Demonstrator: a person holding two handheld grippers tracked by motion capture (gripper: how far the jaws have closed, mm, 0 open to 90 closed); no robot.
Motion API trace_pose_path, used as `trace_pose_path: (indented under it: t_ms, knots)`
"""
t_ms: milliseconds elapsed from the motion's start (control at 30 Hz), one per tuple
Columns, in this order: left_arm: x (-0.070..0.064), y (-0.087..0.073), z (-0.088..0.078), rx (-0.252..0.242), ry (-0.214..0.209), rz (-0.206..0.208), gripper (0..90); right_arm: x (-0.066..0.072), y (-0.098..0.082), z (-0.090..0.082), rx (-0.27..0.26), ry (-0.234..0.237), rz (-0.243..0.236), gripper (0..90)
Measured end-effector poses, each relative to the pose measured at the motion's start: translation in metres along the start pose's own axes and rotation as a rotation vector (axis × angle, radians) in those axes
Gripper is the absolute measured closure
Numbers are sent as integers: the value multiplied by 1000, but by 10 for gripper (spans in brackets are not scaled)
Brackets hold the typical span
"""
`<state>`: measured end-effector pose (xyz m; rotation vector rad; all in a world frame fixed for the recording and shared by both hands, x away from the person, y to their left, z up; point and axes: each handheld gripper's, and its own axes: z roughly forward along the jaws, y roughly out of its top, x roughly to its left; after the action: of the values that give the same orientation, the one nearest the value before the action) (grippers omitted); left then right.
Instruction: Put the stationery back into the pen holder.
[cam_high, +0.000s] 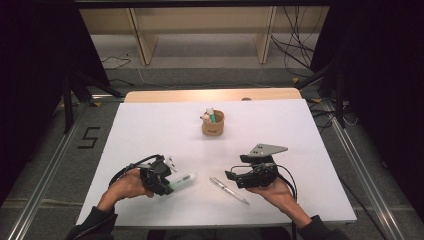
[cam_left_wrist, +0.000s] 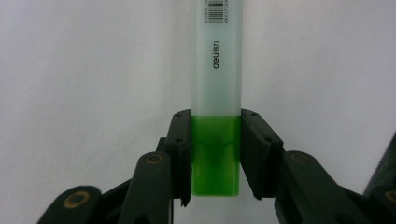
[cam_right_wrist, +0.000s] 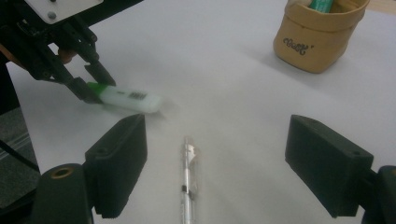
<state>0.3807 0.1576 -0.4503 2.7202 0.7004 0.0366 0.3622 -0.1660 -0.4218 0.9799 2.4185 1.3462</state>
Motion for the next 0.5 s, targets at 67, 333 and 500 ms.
trace_pose_path:
  t_ms: [67,333,500]
  knots:
    - [-1,2,-2,-4,-9,-4,666,2,0,0,-4,4,-16,217]
    - [-8,14,-8,-32,-33,-10,665,17,4,-2,-21,12,-107,211]
    - [-11,25,-9,-27,-57,3,665,26,5,-2,-32,16,-163,199]
